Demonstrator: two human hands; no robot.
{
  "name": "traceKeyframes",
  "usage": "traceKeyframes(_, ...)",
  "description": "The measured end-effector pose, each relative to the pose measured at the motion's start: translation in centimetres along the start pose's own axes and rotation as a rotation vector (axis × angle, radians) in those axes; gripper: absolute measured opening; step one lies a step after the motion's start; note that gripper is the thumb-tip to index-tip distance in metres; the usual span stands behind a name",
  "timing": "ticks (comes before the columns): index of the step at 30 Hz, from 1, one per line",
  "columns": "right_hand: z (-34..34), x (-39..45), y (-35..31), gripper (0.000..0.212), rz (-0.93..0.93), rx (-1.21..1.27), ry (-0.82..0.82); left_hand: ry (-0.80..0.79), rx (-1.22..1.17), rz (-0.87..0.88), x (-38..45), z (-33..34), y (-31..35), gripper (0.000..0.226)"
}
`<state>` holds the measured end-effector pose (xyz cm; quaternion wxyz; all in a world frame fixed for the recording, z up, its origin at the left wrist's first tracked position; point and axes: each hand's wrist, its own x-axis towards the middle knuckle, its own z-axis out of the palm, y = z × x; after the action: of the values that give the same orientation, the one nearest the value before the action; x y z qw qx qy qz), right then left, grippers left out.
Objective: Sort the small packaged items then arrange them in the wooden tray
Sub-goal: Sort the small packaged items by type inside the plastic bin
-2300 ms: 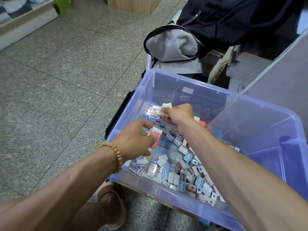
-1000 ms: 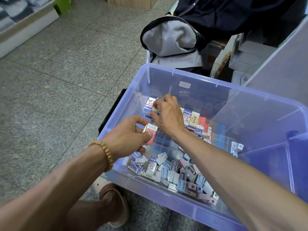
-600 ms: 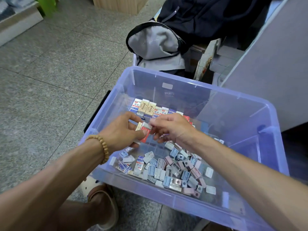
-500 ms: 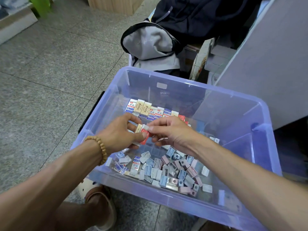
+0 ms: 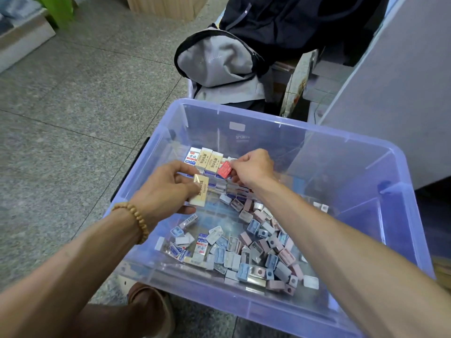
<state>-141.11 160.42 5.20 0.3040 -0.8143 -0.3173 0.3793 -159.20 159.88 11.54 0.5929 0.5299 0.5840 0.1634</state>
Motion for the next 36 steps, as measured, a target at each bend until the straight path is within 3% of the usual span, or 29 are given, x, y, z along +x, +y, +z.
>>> traceKeyframes(3, 1.0, -0.2, 0.2, 0.021, 0.000, 0.062, 0.079, -0.015, 0.005, 0.034, 0.1, 0.1, 0.2, 0.017)
traceKeyframes(6, 0.0, -1.3, 0.0, 0.023, -0.046, 0.107, 0.047, -0.006, 0.025, 0.062, 0.3, 0.3, 0.3, 0.018)
traceKeyframes(10, -2.5, -3.9, -0.1, 0.024, -0.113, 0.204, -0.382, -0.025, 0.041, 0.101, 1.0, 1.0, 0.6, 0.019)
traceKeyframes(12, -3.3, -4.7, 0.5, 0.018, -0.128, 0.252, -0.498, -0.069, 0.043, 0.136, 1.3, 1.7, 1.0, 0.020)
traceKeyframes(17, -4.4, -3.8, 1.7, 0.016, -0.064, 0.243, -0.362, -0.067, 0.172, 0.221, 2.8, 3.3, 1.4, 0.018)
traceKeyframes(22, -3.7, -0.5, 2.8, 0.032, -0.019, 0.088, -0.032, 0.047, 0.887, 0.528, 6.2, 2.7, 0.6, 0.028)
traceKeyframes(26, -2.3, 0.6, 1.8, 0.026, -0.062, -0.028, 0.055, -0.013, 1.063, 0.730, 7.9, 3.5, 0.1, 0.024)
traceKeyframes(30, -2.5, -0.5, 2.6, 0.014, -0.298, -0.199, 0.113, 0.032, 1.127, 0.791, 8.9, 3.5, 0.0, 0.024)
traceKeyframes(33, -3.2, -1.2, 3.3, 0.027, -0.565, -0.449, 0.015, 0.037, 1.153, 0.800, 9.0, 3.1, -0.1, 0.025)
traceKeyframes(36, -2.6, -0.8, 3.1, 0.019, -0.658, -0.492, 0.037, 0.051, 1.173, 0.825, 9.1, 2.9, -0.3, 0.024)
